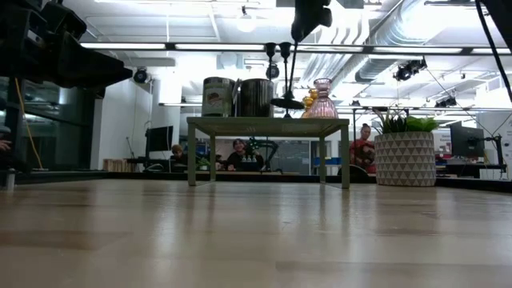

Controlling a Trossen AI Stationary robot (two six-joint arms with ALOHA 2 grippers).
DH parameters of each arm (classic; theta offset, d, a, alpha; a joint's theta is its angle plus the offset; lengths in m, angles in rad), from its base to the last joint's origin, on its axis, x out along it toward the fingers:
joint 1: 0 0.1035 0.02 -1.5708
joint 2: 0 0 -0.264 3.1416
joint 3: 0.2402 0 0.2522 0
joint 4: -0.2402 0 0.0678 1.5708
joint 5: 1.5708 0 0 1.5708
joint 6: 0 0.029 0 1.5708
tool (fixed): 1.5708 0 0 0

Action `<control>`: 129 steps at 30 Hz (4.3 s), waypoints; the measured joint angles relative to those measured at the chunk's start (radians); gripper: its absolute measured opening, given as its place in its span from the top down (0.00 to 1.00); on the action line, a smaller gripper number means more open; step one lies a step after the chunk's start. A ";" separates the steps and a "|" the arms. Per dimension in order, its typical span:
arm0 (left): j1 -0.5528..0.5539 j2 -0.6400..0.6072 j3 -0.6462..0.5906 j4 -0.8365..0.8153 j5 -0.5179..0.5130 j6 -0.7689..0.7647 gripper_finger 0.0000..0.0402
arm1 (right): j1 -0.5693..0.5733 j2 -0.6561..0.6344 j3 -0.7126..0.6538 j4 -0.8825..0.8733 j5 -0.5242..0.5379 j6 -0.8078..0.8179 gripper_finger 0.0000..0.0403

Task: Pick & Place candle stick holders
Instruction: Put the black candle holder on the shelf

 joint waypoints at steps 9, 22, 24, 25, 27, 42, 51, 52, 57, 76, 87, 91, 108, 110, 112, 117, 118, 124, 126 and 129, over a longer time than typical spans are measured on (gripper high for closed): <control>0.000 0.000 0.000 -0.001 0.001 0.000 0.66 | -0.041 0.027 0.000 0.000 -0.001 -0.018 0.68; 0.000 0.000 0.000 -0.001 0.001 0.000 0.66 | -0.070 0.035 0.000 -0.027 -0.004 -0.086 0.68; 0.000 0.000 0.000 -0.001 0.001 0.000 0.66 | -0.070 0.035 0.000 -0.027 -0.005 -0.101 0.67; 0.000 0.000 0.000 -0.001 0.001 0.000 0.66 | -0.070 0.035 0.000 -0.027 -0.005 -0.107 0.66; 0.000 0.000 0.000 -0.001 0.001 0.000 0.66 | -0.070 0.035 0.000 -0.027 -0.007 -0.111 0.65; 0.000 0.000 0.000 -0.001 0.002 0.000 0.66 | -0.078 0.035 0.000 -0.027 -0.034 -0.118 0.65; 0.000 0.000 0.000 -0.001 0.002 0.000 0.66 | -0.077 0.035 0.000 -0.027 -0.035 -0.157 0.67; 0.000 0.000 0.000 -0.001 0.002 0.000 0.66 | -0.077 0.035 0.000 -0.027 -0.035 -0.160 0.67; 0.000 0.000 0.000 -0.001 0.002 0.000 0.66 | -0.077 0.035 0.000 -0.027 -0.034 -0.164 0.65; 0.000 0.000 0.000 -0.002 0.002 0.000 0.66 | -0.076 0.035 -0.001 -0.027 -0.030 -0.185 0.64; 0.000 0.000 0.000 -0.002 0.002 0.000 0.66 | -0.076 0.035 -0.001 -0.027 -0.030 -0.190 0.64; 0.000 0.000 0.000 -0.001 0.002 0.000 0.66 | -0.076 0.035 -0.001 -0.026 -0.030 -0.193 0.64; 0.000 0.000 0.000 -0.002 0.002 0.000 0.66 | -0.078 0.047 -0.001 0.002 -0.025 -0.189 0.50; 0.000 0.000 0.000 -0.002 0.002 0.000 0.66 | -0.087 0.054 -0.002 0.002 -0.024 -0.181 0.48; 0.000 0.000 0.000 -0.002 0.002 0.000 0.66 | -0.088 0.064 -0.003 0.007 -0.022 -0.181 0.46; 0.000 0.000 0.000 -0.004 0.001 0.000 0.66 | -0.090 0.062 -0.003 0.003 -0.001 -0.180 0.46; 0.000 0.000 0.000 -0.004 0.000 0.000 0.66 | -0.090 0.062 -0.003 0.003 -0.001 -0.180 0.46; 0.000 0.000 0.000 -0.004 -0.003 0.000 0.66 | -0.094 0.031 -0.002 -0.001 -0.003 -0.179 0.46; 0.000 0.000 0.000 -0.004 -0.003 0.000 0.66 | -0.094 0.021 -0.001 -0.011 -0.002 -0.169 0.46; 0.000 0.000 0.000 -0.007 -0.003 0.000 0.66 | -0.095 0.011 -0.001 -0.043 -0.004 -0.150 0.46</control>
